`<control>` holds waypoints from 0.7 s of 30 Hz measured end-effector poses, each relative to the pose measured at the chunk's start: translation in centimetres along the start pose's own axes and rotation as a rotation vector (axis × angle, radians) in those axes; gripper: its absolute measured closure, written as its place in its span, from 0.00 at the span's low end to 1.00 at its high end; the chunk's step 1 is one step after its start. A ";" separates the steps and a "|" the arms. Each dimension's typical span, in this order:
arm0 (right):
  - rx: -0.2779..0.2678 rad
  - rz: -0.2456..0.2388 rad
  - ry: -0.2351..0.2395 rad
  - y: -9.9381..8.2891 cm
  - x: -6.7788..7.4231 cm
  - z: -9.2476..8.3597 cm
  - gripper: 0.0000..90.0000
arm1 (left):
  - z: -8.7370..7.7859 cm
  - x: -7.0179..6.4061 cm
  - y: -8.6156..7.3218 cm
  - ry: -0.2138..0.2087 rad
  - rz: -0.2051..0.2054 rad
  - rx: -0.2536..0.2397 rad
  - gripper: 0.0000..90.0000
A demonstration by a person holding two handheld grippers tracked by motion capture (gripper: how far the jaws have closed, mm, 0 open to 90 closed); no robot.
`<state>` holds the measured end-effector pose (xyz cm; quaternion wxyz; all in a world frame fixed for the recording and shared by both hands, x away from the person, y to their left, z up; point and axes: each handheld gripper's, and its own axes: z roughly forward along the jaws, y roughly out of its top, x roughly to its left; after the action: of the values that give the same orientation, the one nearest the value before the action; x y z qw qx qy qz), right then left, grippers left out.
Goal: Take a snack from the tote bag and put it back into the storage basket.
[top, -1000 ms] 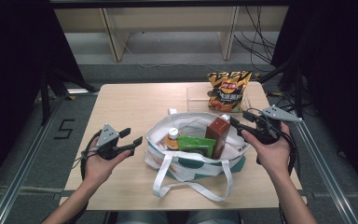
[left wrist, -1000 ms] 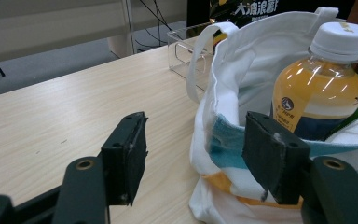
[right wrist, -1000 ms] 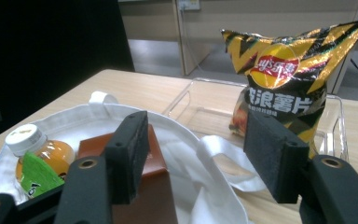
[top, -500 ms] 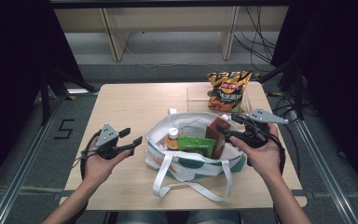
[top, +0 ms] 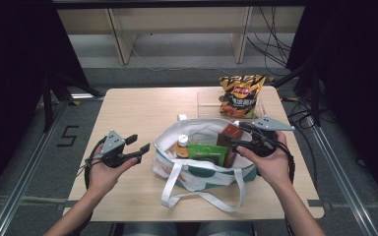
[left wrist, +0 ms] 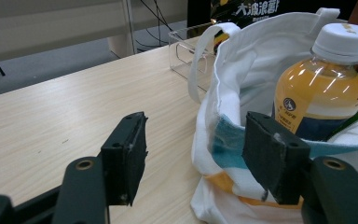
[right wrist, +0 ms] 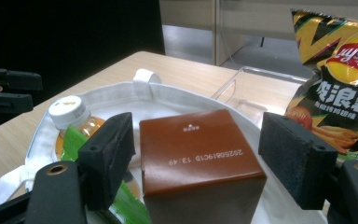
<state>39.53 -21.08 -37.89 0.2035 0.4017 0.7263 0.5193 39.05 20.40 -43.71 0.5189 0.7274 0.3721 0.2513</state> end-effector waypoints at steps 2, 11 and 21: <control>0.001 -0.006 -0.002 -0.2 0.0 0.3 0.30 | 0.0 0.0 0.0 0.000 -0.002 0.000 0.43; 0.036 0.010 -0.010 -1.0 0.2 1.2 0.32 | 0.0 0.1 0.0 0.003 -0.001 -0.001 0.43; 0.035 -0.034 -0.009 -1.6 0.3 1.5 0.37 | 0.1 0.0 -0.1 -0.004 0.003 0.004 0.43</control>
<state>39.81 -20.22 -39.93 0.2083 0.3952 0.7411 0.5013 39.08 20.33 -43.79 0.5180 0.7294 0.3704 0.2499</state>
